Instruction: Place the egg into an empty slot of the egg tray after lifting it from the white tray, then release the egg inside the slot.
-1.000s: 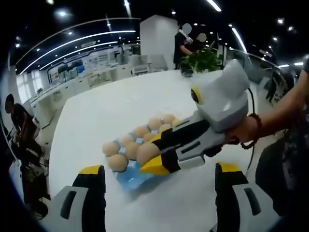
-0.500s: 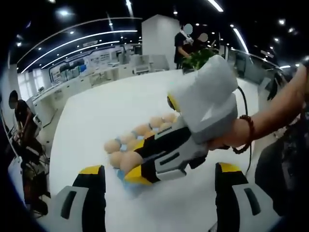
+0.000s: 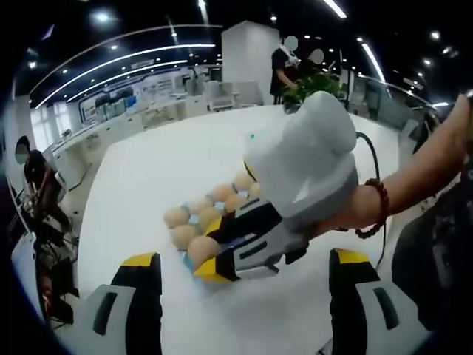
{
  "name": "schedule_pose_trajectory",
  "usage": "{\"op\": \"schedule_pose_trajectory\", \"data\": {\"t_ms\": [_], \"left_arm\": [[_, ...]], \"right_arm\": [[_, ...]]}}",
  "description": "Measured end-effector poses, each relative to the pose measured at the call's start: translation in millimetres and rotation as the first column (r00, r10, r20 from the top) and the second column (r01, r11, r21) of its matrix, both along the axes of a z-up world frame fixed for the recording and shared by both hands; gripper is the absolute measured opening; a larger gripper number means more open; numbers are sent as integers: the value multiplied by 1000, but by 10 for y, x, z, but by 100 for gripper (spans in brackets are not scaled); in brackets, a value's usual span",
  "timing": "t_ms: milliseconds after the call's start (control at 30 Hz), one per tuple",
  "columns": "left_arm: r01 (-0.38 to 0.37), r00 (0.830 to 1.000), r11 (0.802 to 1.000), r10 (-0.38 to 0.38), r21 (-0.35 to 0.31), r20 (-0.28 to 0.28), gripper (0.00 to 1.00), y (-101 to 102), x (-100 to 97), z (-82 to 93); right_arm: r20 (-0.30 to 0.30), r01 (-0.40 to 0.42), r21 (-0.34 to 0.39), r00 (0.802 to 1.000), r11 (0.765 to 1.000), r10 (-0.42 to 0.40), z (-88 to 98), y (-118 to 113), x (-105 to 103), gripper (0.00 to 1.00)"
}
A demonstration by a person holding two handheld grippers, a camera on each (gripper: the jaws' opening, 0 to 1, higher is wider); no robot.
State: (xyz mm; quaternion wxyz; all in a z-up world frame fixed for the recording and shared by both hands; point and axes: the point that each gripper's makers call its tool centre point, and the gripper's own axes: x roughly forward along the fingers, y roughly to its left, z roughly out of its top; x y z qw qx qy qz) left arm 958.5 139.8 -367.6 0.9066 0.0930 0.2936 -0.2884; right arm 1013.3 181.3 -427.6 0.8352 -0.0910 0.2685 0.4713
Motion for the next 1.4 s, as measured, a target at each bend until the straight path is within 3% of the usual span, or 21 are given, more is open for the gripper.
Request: {"op": "schedule_pose_trajectory", "data": {"t_ms": [333, 767, 933, 1167, 1400], "left_arm": [[-7, 1000, 1000, 7, -2, 4, 96, 14, 6, -7], [-3, 1000, 1000, 3, 6, 5, 95, 5, 2, -18], [-2, 1000, 1000, 2, 8, 8, 95, -6, -10, -7], [-3, 1000, 1000, 2, 3, 14, 96, -31, -16, 8], [4, 1000, 1000, -4, -5, 11, 97, -90, 1, -8]], "right_arm": [[-12, -3, -39, 1000, 999, 2, -32, -48, -45, 26], [-6, 2, -26, 1000, 1000, -2, -3, -75, -42, 26], [-10, 14, 0, 1000, 1000, -14, 27, -108, -24, 29], [43, 44, 58, 998, 997, -47, 163, -222, 54, 35], [27, 92, 93, 995, 991, -95, 224, -359, 116, 49]]}}
